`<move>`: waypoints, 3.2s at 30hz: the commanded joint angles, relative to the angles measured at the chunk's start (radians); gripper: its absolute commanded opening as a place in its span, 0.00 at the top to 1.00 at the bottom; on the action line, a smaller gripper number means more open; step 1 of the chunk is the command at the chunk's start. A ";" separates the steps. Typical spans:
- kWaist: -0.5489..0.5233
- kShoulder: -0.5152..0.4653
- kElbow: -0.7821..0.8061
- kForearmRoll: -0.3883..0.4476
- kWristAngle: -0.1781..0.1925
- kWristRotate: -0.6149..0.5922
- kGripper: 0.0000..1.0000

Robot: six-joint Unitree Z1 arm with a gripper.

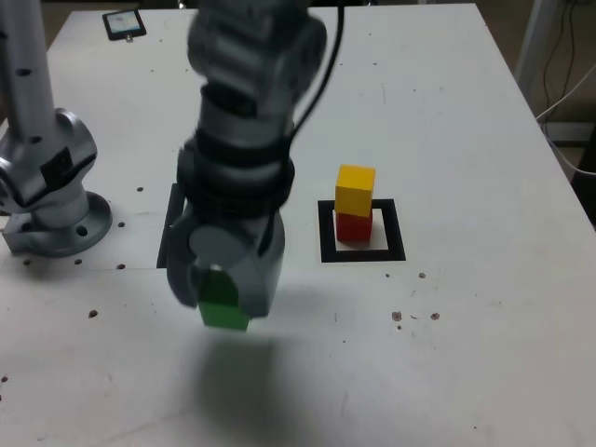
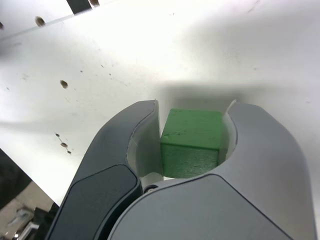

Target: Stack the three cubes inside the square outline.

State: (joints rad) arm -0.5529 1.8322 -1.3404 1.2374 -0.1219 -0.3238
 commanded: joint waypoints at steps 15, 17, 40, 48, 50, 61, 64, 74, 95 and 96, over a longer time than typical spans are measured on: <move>0.307 -0.088 -0.238 0.223 0.101 0.207 0.95; 0.349 -0.064 -0.290 0.247 0.114 0.230 0.95; 0.482 0.128 -0.456 0.257 0.148 0.348 0.94; 0.497 0.163 -0.453 0.257 0.165 0.357 0.91; 0.504 0.175 -0.454 0.257 0.166 0.364 0.91; 0.524 0.206 -0.459 0.255 0.168 0.384 0.85; 0.524 0.209 -0.462 0.256 0.168 0.384 0.83; 0.522 0.203 -0.464 0.267 0.149 0.394 0.47; 0.493 -0.022 -0.372 0.300 0.137 0.393 0.01; 0.495 -0.057 -0.349 0.304 0.137 0.393 0.01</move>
State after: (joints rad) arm -0.0582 1.8624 -1.7240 1.5300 0.0130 0.0703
